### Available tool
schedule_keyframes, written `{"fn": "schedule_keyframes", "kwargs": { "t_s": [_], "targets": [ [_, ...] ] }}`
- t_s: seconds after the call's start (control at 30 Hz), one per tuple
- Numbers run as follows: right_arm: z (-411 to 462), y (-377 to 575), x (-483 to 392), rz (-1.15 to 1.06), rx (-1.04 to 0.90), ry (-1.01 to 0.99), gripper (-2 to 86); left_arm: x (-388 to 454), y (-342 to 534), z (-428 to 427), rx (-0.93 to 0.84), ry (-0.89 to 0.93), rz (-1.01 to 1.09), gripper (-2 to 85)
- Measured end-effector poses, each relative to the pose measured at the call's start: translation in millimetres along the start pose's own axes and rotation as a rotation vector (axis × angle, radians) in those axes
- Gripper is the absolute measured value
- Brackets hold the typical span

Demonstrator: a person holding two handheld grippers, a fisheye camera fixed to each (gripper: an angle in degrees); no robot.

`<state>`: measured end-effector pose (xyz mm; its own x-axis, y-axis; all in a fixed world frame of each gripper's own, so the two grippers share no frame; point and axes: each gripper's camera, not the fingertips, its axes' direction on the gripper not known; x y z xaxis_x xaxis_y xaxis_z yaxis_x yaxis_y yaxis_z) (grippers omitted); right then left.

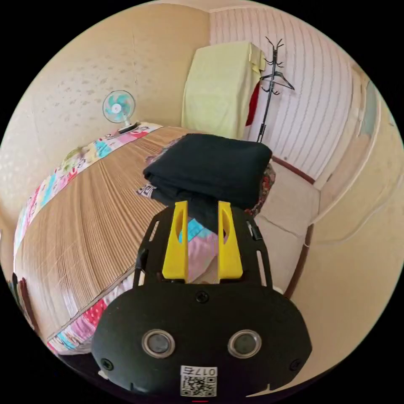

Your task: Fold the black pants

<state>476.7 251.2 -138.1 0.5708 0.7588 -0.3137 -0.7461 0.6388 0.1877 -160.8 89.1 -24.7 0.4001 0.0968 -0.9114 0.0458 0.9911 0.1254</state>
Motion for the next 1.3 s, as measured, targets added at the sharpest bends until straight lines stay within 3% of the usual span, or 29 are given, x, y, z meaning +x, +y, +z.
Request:
{"fn": "schedule_keyframes", "kwargs": {
  "t_s": [0.1,0.2,0.3,0.4,0.6,0.67,0.77,0.87,0.97,1.1,1.2,1.3],
  "targets": [
    [2.5,-21.2,48.2,0.232,0.094,-0.073,11.9,11.2,11.1,-0.6,-0.015,-0.107,0.003,-0.3],
    [78.9,-20.4,92.8,0.442,-0.185,-0.413,10.6,6.5,23.8,-8.9,-0.017,-0.156,-0.051,-0.3],
    [57.9,-15.1,98.8,0.438,-0.045,-0.555,7.4,3.0,32.8,-23.6,0.036,-0.123,-0.092,-0.3],
    [-0.1,-48.4,39.1,0.144,0.061,-0.718,4.2,10.0,39.2,-32.3,0.080,-0.146,-0.064,-0.2],
    [-111.2,-61.4,-201.2,-0.446,0.055,-0.970,1.3,29.3,42.9,-14.9,0.047,-0.075,0.015,-0.3],
    [-138.0,-11.4,-316.8,-0.694,-0.026,-0.976,0.8,37.3,47.8,-13.1,0.061,-0.075,0.034,-0.3],
    [-164.7,92.1,-416.5,-0.944,-0.154,-1.058,0.6,48.3,61.5,-15.1,0.086,-0.118,0.048,-0.4],
    [-196.5,215.7,-458.7,-1.167,-0.324,-1.245,0.6,53.3,77.9,-22.6,0.086,-0.176,0.049,-0.2],
    [-237.1,336.7,-447.3,-1.377,-0.470,-1.443,0.7,50.9,92.4,-32.3,0.078,-0.240,0.031,0.6],
    [-269.2,406.7,-388.7,-1.339,-0.536,-1.557,0.7,40.4,98.9,-37.9,0.040,-0.273,-0.007,5.4],
    [-252.7,381.1,-337.8,-1.068,-0.655,-1.723,0.4,33.1,90.3,-22.5,-0.020,-0.289,0.003,7.8],
    [-216.8,322.7,-287.3,-0.843,-0.545,-1.586,0.6,27.0,57.4,22.4,-0.105,-0.201,0.058,8.8]
  ]
}}
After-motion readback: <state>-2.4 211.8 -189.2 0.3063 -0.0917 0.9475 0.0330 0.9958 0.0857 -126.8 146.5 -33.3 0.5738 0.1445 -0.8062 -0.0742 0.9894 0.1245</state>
